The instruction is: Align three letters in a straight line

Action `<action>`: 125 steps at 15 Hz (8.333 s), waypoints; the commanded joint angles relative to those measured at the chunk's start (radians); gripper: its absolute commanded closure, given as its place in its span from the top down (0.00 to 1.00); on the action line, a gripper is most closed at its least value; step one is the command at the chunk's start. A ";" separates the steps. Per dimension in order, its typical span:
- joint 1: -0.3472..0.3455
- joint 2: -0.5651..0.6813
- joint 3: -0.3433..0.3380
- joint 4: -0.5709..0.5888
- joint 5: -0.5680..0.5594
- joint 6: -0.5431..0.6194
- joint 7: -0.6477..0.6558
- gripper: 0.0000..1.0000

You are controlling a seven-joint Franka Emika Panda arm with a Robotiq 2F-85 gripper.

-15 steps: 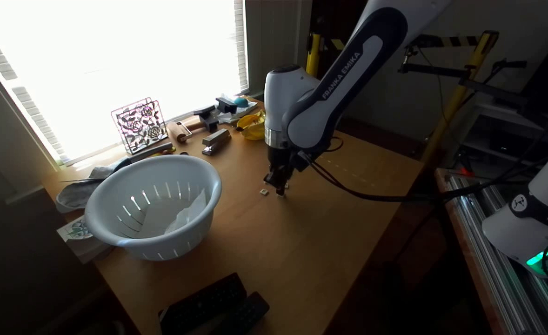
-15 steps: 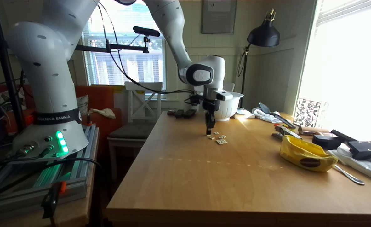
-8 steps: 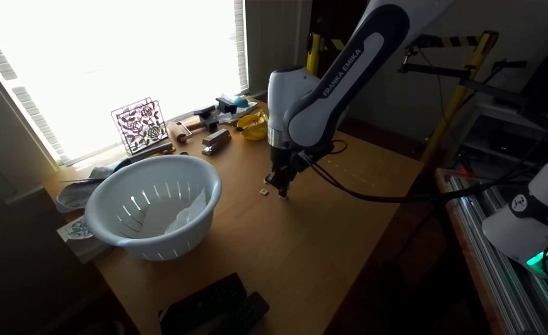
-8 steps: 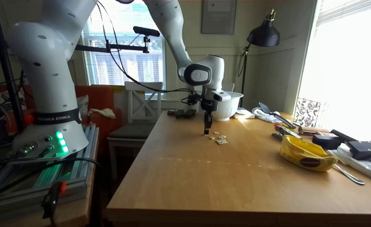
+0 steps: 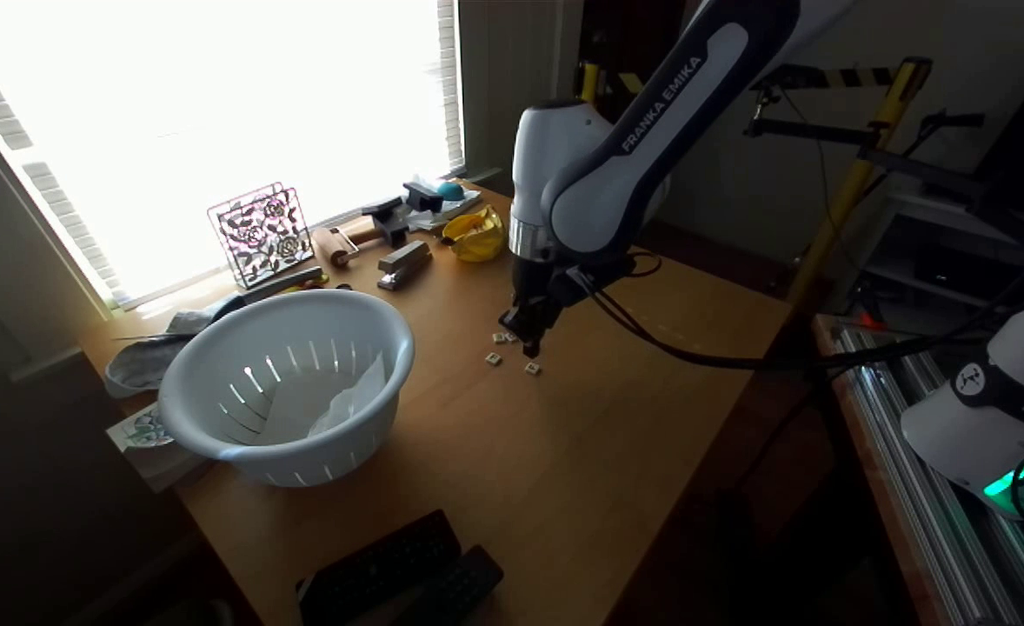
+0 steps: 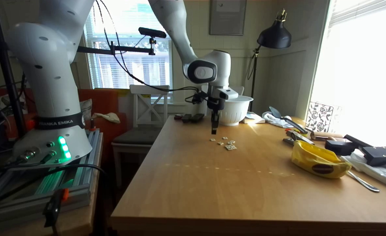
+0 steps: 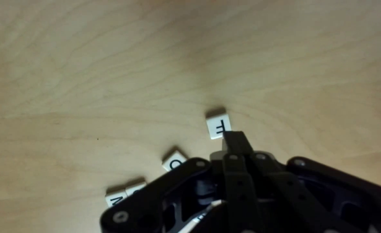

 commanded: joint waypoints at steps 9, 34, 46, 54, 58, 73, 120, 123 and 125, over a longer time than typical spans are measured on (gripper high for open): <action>-0.050 -0.022 0.001 -0.001 -0.002 0.024 -0.116 0.00; -0.099 0.092 0.023 0.001 -0.004 0.190 -0.197 0.00; -0.068 0.042 0.006 -0.060 0.044 0.148 -0.027 0.00; -0.061 0.037 0.008 -0.063 0.096 0.137 0.089 0.00; -0.061 0.039 0.011 -0.055 0.129 0.132 0.117 0.00; -0.040 0.043 0.003 -0.045 0.145 0.123 0.183 0.00; -0.044 0.033 -0.040 0.043 0.096 0.139 0.115 0.00; -0.046 0.055 -0.039 0.068 0.095 0.132 0.096 0.00; -0.043 0.074 -0.041 0.082 0.093 0.127 0.093 0.00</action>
